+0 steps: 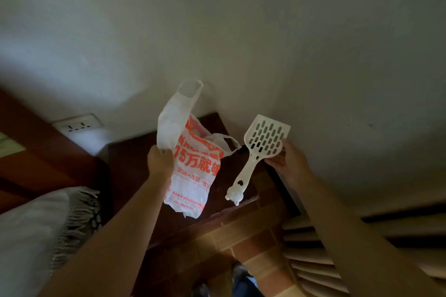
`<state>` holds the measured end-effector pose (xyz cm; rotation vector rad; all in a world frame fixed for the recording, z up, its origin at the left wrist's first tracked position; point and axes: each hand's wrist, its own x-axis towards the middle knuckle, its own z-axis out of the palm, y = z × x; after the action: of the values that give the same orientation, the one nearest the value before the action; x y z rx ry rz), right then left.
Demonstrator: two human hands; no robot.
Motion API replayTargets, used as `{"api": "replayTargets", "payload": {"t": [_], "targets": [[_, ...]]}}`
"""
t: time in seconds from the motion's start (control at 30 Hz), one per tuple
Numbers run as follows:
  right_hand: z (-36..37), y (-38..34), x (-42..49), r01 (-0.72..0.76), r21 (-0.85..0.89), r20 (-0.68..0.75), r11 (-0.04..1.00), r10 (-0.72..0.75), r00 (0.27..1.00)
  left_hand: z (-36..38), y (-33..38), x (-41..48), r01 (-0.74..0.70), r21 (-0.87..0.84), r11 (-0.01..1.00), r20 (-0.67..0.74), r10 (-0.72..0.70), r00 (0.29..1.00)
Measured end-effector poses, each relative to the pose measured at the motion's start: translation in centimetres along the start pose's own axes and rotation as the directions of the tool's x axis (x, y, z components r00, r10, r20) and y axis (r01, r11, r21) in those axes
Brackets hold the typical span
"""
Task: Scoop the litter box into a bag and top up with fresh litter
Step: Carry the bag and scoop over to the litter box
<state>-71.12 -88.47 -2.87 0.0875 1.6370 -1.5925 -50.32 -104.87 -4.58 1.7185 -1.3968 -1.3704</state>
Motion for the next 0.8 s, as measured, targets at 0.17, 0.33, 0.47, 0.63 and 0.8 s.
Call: {"api": "replayTargets", "payload": {"t": [0.17, 0.33, 0.47, 0.63, 0.8], "targets": [[-1.8, 0.8, -4.6, 0.045, 0.106, -0.094, 0.993, -0.035, 0.995, -0.8, 1.0, -1.0, -0.091, 0.102, 0.991, 0.158, 0.074, 0.985], [-4.6, 3.2, -10.1, 0.053, 0.231, -0.274, 0.972, 0.013, 0.962, 0.0, 1.5, -3.5, -0.174, 0.182, 0.968, 0.334, 0.106, 0.937], [-8.3, 6.1, -14.3, 0.085, 0.288, -0.379, 0.954, 0.032, 0.925, 1.6, 1.1, -6.7, -0.225, 0.191, 0.955, 0.481, 0.109, 0.87], [-13.6, 9.5, -19.8, 0.11, 0.362, -0.513, 0.926, 0.1, 0.852, 4.7, 0.5, -12.4, -0.283, 0.168, 0.944, 0.637, 0.115, 0.763], [-19.1, 13.7, -25.9, 0.171, 0.425, -0.631, 0.889, 0.155, 0.76, 8.2, -1.6, -19.3, -0.376, 0.195, 0.906, 0.767, 0.098, 0.634]]}}
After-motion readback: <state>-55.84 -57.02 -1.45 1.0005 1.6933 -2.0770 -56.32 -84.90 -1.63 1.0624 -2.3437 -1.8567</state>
